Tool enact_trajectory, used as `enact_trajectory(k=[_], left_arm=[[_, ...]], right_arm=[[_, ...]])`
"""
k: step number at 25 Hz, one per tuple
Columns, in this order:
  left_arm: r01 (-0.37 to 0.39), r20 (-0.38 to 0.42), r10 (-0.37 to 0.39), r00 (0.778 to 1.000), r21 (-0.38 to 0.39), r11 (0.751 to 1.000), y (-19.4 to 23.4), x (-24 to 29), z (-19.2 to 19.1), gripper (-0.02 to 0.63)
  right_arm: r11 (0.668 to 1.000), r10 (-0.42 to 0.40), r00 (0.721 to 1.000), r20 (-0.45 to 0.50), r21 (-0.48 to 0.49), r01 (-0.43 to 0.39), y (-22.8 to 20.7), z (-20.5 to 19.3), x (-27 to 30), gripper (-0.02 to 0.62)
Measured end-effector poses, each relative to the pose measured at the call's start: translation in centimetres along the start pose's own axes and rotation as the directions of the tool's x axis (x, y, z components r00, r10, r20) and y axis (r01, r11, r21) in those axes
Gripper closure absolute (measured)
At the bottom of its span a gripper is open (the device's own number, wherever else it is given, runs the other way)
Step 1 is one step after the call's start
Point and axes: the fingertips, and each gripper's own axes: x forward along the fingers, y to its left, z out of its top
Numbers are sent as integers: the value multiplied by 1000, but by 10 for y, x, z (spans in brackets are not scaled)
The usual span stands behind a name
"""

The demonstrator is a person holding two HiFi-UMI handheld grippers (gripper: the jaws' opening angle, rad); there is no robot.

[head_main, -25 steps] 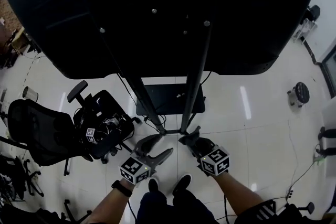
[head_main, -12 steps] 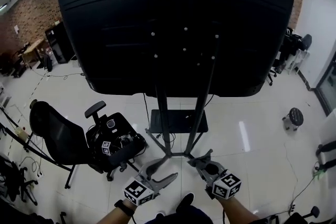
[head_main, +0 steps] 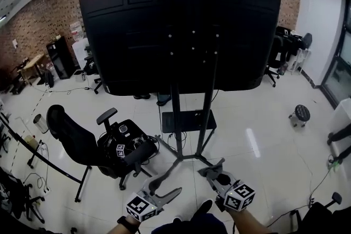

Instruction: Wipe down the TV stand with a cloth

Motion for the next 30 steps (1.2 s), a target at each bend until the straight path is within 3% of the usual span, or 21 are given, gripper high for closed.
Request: enact_trajectory(k=[8,14,20,30], left_arm=[[-19,40,19,999,-1,1000,-34,-24,12,276],[-15,75,18,997,-40,999,-60,2,32,276],[13,87,-12,996,-17,1000,-88,25,39,276],[-25,84,26,996,-9,1000,-95,26,44,278]], right_arm=[[998,2,1000,2,-56,-2,36,-1,-62,568],[991,15,1000,19,-132,-13,31,21,-89,569],[993,17,1000,26,-119,-14,13,16,-114,569],[991,52,997,48,-128,-46,17,21,-123,569]])
